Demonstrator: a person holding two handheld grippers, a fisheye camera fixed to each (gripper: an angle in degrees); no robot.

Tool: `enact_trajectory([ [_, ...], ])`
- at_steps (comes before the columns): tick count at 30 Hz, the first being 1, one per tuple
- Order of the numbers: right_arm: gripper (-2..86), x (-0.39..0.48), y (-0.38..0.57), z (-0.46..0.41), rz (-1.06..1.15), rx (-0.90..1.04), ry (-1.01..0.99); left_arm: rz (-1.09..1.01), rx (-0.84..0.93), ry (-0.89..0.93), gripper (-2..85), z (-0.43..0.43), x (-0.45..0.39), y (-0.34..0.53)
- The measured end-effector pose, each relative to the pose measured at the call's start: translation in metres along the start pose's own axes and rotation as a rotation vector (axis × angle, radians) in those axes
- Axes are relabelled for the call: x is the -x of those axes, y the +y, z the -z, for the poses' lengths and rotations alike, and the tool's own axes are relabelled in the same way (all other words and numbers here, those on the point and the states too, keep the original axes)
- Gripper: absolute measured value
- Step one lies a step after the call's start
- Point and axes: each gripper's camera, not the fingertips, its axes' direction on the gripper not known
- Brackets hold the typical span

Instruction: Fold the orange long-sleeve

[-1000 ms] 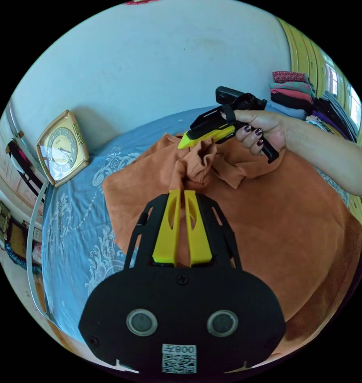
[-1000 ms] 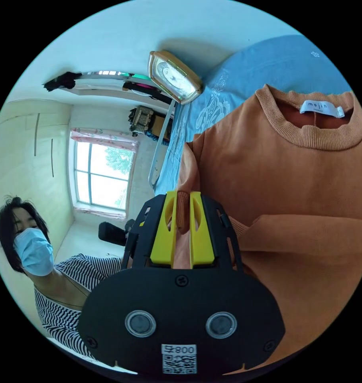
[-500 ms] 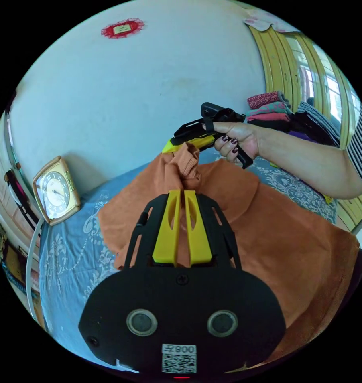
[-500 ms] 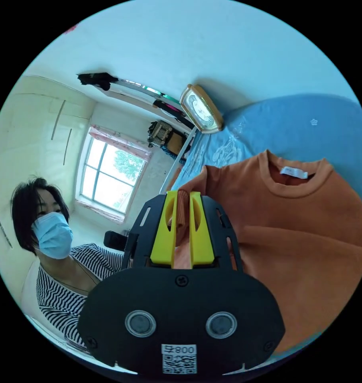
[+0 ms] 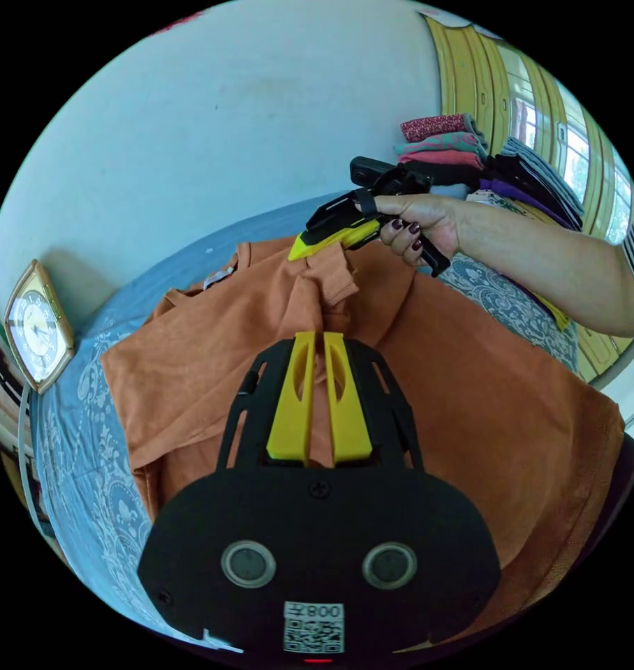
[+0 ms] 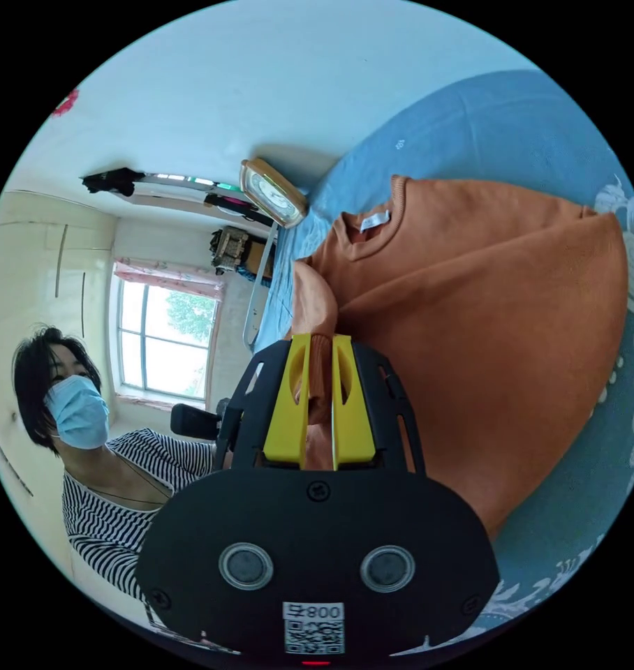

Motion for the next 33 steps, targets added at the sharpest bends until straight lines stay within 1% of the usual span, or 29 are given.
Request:
enact_trajectory([
  [7,5.5,-0.015,0.003,0.001,-0.071,0.018,0.022,0.020,0.080,0.050,3.3,-0.014,0.008,-0.002],
  [14,5.9,-0.002,0.010,0.017,-0.092,-0.007,-0.002,0.044,0.050,0.093,5.3,-0.009,0.018,0.004],
  [17,5.2,0.011,0.018,0.038,-0.102,-0.083,-0.006,0.074,0.001,0.142,6.8,0.002,0.024,0.011],
  [20,3.3,0.044,0.026,0.061,-0.059,-0.184,0.063,0.151,-0.083,0.150,7.0,0.030,0.039,0.028],
  [21,2.5,0.066,0.025,0.063,-0.009,-0.209,0.101,0.170,-0.099,0.142,7.0,0.036,0.043,0.032],
  [23,1.3,0.107,0.019,0.048,0.105,-0.201,0.145,0.297,-0.119,0.038,6.4,0.052,0.069,0.055],
  [25,0.6,0.157,-0.001,-0.001,0.244,-0.079,0.180,0.418,-0.084,-0.044,5.5,0.052,0.095,0.071],
  [26,0.5,0.168,-0.006,-0.016,0.277,-0.046,0.185,0.494,-0.045,-0.063,5.1,0.048,0.114,0.081],
  [28,0.3,0.203,-0.027,-0.074,0.362,0.051,0.266,0.564,-0.016,-0.054,4.2,0.041,0.136,0.092],
  [30,0.2,0.224,-0.040,-0.109,0.409,0.073,0.335,0.592,0.023,-0.087,3.1,0.031,0.149,0.100],
  [32,0.2,0.240,-0.050,-0.136,0.437,0.080,0.394,0.583,0.144,-0.113,1.6,0.010,0.156,0.107],
  [33,0.2,0.248,-0.056,-0.150,0.451,0.073,0.436,0.581,0.149,-0.108,1.3,0.007,0.155,0.109],
])
